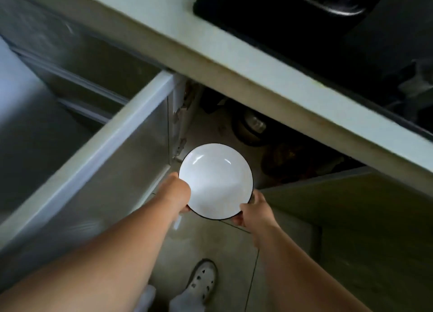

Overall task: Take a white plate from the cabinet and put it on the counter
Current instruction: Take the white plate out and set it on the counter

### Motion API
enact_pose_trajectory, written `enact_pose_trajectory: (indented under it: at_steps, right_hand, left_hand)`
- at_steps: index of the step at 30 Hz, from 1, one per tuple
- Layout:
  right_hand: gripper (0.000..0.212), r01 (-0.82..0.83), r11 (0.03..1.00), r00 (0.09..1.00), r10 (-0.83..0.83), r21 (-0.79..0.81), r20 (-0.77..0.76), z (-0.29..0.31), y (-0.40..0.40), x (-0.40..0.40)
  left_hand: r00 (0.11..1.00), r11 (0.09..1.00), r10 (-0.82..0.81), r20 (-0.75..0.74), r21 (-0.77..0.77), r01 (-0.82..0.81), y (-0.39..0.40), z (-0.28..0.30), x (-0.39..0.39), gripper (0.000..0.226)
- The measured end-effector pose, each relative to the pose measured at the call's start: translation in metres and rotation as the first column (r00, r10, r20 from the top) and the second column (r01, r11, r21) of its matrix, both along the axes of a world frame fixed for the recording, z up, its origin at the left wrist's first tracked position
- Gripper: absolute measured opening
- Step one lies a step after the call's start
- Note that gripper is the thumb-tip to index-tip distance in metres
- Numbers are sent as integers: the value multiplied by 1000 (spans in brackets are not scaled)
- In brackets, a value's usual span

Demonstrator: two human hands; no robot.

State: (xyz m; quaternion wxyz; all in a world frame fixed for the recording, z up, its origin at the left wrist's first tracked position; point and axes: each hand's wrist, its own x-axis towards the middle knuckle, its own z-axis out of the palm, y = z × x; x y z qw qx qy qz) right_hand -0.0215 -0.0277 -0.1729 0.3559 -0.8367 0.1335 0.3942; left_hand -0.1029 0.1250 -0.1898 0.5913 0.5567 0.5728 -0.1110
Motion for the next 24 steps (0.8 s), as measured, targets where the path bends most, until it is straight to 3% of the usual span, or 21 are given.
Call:
enact_pose_trajectory:
  at_steps: [3, 6, 13, 16, 24]
  right_hand:
    - [46, -12, 1000, 1000, 12, -12, -3, 51, 1, -11]
    - [52, -61, 997, 998, 60, -49, -21, 102, -2, -28]
    - [45, -142, 989, 990, 143, 29, -8, 172, -6, -69]
    - [44, -192, 976, 981, 190, 98, 30, 196, 3, -73]
    - [50, -377, 906, 914, 330, 194, 238, 260, 45, -58]
  left_hand:
    - [1000, 998, 21, 5, -63, -20, 5, 53, -18, 44]
    - [1000, 994, 11, -5, -110, -11, 6, 106, -40, 26]
    - [988, 983, -145, 49, -109, 150, 17, 194, -84, 27]
    - [994, 993, -96, 55, -63, 99, 30, 216, -98, 45]
    - [956, 996, 91, 279, -24, -88, 57, 284, -115, 31]
